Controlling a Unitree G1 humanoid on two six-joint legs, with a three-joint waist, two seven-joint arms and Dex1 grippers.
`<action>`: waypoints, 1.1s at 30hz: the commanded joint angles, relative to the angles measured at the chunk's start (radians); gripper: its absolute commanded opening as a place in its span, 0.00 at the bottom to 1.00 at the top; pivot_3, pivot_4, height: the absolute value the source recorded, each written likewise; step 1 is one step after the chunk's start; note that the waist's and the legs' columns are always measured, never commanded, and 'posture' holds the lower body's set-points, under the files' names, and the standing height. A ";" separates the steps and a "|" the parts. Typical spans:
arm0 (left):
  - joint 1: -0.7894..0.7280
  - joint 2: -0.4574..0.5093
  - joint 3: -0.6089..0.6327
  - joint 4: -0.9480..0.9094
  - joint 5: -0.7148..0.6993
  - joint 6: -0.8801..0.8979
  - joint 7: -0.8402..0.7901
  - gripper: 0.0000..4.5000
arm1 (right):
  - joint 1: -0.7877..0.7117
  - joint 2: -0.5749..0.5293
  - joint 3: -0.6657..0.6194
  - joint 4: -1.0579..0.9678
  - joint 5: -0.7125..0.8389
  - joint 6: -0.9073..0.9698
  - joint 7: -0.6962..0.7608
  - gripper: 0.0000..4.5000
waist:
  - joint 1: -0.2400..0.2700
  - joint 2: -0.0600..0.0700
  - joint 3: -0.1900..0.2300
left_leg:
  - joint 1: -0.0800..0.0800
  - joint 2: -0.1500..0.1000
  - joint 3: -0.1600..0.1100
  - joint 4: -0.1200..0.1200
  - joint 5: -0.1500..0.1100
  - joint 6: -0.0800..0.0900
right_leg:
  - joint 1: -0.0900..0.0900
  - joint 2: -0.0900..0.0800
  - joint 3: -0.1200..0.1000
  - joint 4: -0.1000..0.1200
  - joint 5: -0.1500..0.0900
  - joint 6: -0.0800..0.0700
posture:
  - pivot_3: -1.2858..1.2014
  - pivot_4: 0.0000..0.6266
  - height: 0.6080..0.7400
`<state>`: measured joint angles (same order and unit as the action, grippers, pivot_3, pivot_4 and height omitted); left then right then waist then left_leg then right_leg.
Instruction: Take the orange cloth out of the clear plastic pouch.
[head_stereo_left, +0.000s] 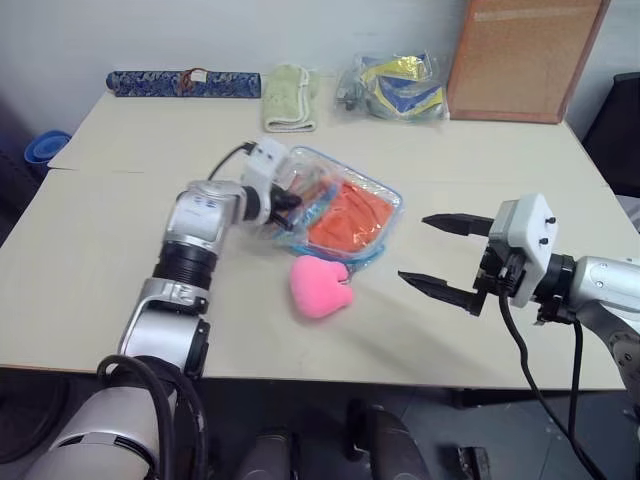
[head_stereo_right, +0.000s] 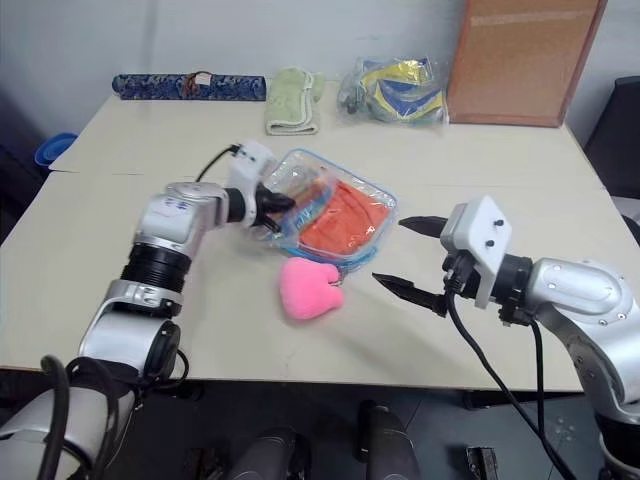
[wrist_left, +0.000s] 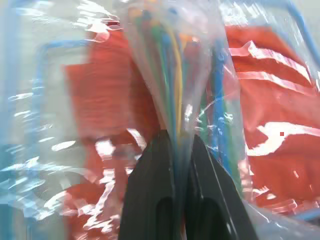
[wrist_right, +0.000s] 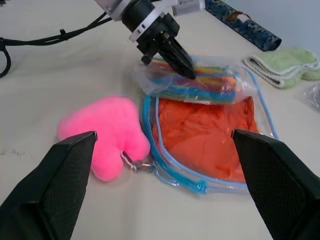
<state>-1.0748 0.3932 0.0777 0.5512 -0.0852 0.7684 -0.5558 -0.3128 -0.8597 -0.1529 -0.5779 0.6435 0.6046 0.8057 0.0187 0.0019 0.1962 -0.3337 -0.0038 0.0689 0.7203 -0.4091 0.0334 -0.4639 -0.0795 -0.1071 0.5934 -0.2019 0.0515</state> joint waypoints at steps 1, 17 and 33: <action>0.006 0.158 0.159 -0.049 -0.009 -0.008 0.114 0.03 | -0.055 0.025 0.047 0.003 -0.003 -0.031 0.027 1.00 | -0.009 0.000 0.000 | 0.000 0.000 0.000 -0.001 0.000 0.000 | 0.000 0.000 0.000 0.000 0.000 0.000 | 0.52 0.24 1.00; 0.551 0.477 0.392 -0.156 -0.030 -0.010 0.207 0.31 | -0.172 0.073 0.148 0.115 -0.017 -0.062 0.169 1.00 | 0.007 -0.005 -0.003 | -0.001 0.000 -0.004 0.001 0.000 -0.002 | 0.000 -0.003 -0.004 -0.001 0.000 0.000 | 0.52 0.24 1.00; 0.794 0.762 0.533 -0.389 -0.285 -0.130 -0.366 0.98 | -0.130 0.071 0.111 0.101 -0.030 -0.054 0.166 1.00 | -0.015 -0.005 -0.003 | -0.001 0.002 -0.004 -0.002 -0.002 -0.005 | 0.000 -0.003 -0.004 -0.002 -0.001 -0.002 | 0.52 0.24 1.00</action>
<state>-0.2704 1.1224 0.6265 0.2466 -0.3198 0.7175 -0.8110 -0.4473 -0.7789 -0.0052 -0.4318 0.6008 0.5521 0.9782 0.0039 -0.0033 0.1933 -0.3343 -0.0023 0.0650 0.7190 -0.4108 0.0287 -0.4643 -0.0830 -0.1121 0.5919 -0.2034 0.0487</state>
